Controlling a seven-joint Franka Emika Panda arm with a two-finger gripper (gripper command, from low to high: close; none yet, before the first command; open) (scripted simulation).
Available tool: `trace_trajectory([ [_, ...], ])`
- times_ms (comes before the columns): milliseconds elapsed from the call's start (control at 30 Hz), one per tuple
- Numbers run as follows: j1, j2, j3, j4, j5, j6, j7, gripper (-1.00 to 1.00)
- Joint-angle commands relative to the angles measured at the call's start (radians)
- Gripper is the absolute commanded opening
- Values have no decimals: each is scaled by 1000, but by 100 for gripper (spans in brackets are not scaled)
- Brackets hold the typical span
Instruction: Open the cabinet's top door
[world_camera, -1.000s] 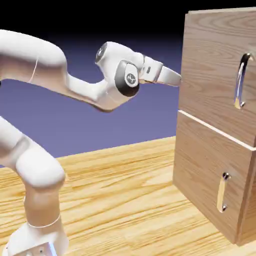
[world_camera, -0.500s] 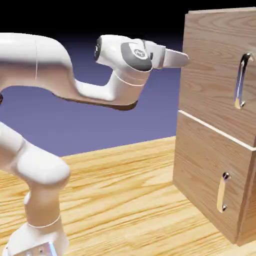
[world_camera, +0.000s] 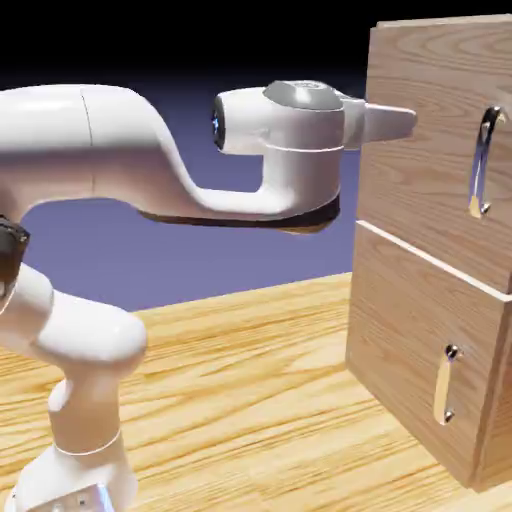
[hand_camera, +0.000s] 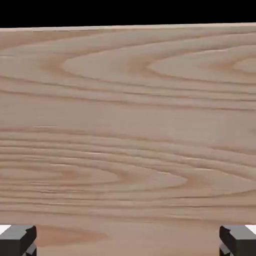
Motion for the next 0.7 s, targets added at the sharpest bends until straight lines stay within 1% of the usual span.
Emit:
trace_trajectory([
  [0, 15, -4, -18, 13, -44, 2, 32, 0],
  [433, 207, -61, -241, 175, -593, 34, 442, 0],
  [467, 207, -61, -241, 175, -593, 34, 442, 0],
  [633, 388, -16, -359, 303, -596, 19, 443, 0],
  [667, 398, -13, -365, 309, -596, 18, 443, 0],
])
